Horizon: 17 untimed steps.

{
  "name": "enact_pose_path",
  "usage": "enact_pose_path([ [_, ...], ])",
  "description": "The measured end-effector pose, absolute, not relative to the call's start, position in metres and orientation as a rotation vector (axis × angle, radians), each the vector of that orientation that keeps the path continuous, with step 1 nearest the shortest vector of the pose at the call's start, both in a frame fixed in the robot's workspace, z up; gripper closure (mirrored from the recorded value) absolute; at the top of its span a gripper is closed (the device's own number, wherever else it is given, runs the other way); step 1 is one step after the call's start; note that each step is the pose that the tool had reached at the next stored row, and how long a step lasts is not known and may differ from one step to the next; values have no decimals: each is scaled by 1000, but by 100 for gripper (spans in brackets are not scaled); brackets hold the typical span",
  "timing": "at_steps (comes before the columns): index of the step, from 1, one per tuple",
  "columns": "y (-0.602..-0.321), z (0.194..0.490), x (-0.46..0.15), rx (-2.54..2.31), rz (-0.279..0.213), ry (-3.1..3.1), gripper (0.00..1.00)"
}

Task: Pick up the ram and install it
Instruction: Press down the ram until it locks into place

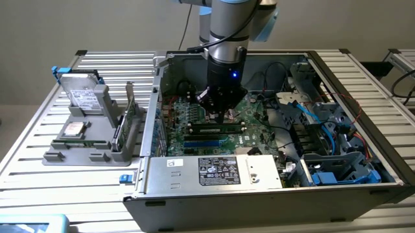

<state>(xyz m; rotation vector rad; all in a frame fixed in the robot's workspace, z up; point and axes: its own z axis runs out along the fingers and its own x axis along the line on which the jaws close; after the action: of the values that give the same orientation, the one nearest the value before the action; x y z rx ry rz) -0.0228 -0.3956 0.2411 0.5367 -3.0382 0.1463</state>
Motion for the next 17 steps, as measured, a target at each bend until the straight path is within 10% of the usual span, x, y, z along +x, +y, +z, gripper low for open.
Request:
enact_pose_path([
  [17,-396,241,-23,292,189,-3072,89],
])
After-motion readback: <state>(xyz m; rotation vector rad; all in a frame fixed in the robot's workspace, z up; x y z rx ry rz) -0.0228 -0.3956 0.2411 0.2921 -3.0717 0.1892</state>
